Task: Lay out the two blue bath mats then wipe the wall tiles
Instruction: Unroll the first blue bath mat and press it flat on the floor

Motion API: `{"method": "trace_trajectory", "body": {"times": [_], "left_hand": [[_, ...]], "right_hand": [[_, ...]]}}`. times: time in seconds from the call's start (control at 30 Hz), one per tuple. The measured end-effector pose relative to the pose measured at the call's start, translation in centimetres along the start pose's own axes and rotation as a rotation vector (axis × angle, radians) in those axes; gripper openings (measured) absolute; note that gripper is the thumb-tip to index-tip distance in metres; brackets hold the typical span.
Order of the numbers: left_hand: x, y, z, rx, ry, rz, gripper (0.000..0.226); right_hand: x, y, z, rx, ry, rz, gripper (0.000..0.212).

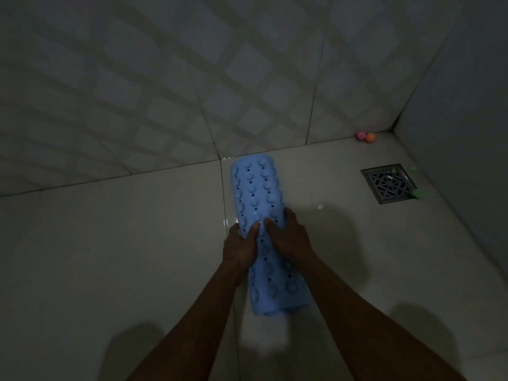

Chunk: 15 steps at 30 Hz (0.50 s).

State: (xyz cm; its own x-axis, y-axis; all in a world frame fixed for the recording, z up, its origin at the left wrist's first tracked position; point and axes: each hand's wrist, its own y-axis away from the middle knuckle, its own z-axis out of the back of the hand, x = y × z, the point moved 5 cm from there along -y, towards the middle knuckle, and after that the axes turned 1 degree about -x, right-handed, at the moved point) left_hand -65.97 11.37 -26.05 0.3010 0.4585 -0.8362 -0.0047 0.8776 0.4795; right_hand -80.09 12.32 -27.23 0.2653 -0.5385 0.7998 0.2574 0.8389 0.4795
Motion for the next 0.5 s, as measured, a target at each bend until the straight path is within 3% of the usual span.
{"method": "trace_trajectory", "body": {"times": [0.13,0.27,0.5], "left_hand": [[-0.3,0.6,0.9,-0.115,-0.075,-0.050,0.067],[0.2,1.0,2.4,-0.117,-0.104,-0.104,0.063],[1.9,1.7,6.8,-0.059,-0.162,-0.105,0.074]], "right_hand": [[0.6,0.6,-0.1,0.005,0.032,0.032,0.073],[1.4,1.7,-0.5,-0.090,0.142,0.074,0.057],[2.1,3.8,-4.6,0.063,0.243,0.069,0.072]]}}
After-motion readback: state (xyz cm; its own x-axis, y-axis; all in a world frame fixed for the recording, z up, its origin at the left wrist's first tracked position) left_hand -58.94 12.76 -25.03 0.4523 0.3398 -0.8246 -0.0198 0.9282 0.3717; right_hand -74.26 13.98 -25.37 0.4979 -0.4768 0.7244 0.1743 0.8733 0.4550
